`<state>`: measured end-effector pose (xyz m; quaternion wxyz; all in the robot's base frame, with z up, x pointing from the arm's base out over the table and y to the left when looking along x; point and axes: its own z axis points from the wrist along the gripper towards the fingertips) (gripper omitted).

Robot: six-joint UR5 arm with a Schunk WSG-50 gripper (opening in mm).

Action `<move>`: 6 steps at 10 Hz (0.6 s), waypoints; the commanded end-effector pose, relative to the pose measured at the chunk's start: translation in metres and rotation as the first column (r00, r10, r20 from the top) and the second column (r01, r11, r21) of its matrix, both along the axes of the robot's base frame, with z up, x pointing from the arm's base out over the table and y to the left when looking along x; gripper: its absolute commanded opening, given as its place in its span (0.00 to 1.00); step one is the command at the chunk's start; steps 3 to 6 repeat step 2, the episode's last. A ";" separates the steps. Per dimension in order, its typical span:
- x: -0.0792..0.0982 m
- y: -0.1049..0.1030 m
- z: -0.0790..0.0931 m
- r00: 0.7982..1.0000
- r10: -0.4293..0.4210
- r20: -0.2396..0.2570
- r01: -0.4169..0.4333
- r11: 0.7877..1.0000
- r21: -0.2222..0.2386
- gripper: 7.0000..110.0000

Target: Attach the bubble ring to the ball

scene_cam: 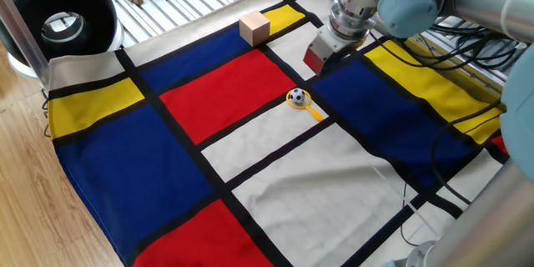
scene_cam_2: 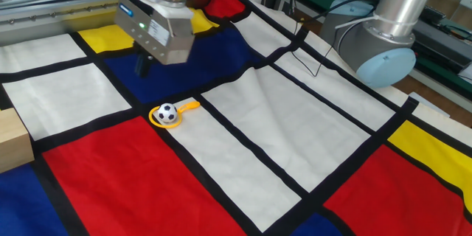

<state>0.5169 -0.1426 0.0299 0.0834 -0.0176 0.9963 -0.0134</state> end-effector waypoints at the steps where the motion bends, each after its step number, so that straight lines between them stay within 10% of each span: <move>1: -0.013 -0.004 -0.001 0.999 0.024 -0.037 -0.024 1.000 -0.015 0.00; 6: -0.013 -0.005 -0.001 0.999 0.024 -0.037 -0.024 1.000 -0.018 0.00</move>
